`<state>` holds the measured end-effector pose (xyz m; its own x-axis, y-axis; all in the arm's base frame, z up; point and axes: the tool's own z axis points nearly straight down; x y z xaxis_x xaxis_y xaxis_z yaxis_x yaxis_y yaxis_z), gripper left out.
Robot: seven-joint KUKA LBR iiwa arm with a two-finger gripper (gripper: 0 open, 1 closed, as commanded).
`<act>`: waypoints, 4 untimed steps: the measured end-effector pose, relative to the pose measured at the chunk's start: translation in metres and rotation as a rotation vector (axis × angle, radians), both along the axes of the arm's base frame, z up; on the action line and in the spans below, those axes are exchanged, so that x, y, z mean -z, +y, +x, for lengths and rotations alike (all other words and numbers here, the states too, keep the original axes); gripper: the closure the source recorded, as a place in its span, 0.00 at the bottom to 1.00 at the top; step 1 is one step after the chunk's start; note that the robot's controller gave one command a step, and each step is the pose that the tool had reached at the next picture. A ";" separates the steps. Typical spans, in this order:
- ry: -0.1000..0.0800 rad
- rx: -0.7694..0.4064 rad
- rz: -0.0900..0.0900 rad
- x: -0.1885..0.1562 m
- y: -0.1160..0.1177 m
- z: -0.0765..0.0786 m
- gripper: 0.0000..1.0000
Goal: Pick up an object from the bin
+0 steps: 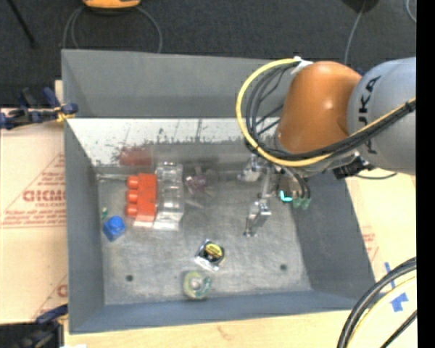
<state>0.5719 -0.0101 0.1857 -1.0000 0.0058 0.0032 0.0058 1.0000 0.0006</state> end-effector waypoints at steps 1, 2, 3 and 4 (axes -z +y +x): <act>0.005 -0.153 0.001 0.071 0.068 -0.101 0.00; -0.009 0.198 0.004 0.100 0.063 -0.086 0.00; -0.021 0.116 0.000 0.112 0.100 -0.094 0.00; -0.017 0.022 0.004 0.112 0.058 -0.086 0.00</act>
Offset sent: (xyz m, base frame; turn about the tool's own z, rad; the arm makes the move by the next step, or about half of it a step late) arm -0.0979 0.0668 -0.0683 -0.1475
